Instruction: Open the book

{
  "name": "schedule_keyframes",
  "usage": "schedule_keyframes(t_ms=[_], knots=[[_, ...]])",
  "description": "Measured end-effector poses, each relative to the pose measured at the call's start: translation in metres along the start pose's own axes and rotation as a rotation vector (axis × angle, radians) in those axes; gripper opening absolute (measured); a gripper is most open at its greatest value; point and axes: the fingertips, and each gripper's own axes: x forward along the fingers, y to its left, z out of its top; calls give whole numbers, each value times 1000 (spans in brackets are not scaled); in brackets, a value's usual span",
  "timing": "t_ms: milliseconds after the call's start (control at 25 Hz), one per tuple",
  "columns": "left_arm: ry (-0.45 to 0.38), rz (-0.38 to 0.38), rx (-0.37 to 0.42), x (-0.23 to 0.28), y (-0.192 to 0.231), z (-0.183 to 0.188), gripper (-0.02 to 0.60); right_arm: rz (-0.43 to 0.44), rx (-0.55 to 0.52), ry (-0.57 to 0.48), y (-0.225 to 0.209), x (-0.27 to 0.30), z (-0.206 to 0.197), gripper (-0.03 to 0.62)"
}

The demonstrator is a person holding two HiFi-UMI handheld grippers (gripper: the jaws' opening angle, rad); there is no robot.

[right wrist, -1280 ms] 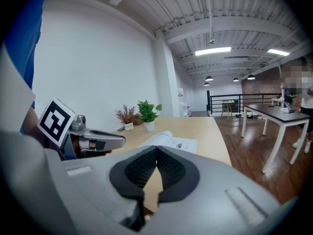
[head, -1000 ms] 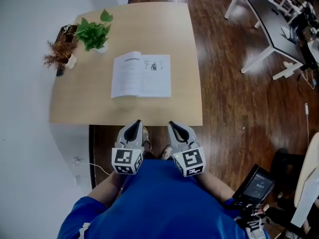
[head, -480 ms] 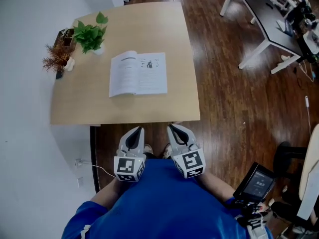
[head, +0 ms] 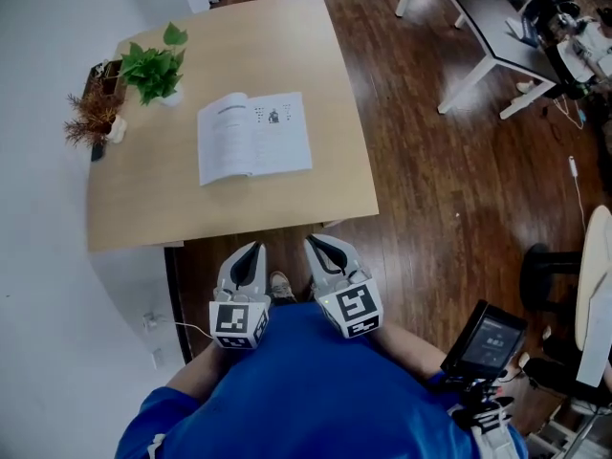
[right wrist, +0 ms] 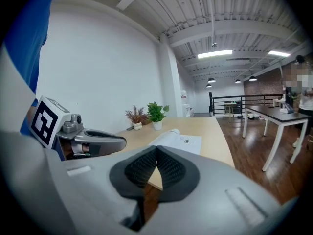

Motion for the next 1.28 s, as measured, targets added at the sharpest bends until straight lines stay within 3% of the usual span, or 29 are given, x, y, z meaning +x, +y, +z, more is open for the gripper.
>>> schedule_keyframes(t_ms=[400, 1280], knots=[[0, -46, -9, 4, -6, -7, 8, -33, 13, 5, -1, -3, -6, 3], [7, -36, 9, 10, -11, -3, 8, -28, 20, -24, -10, 0, 2, 3]])
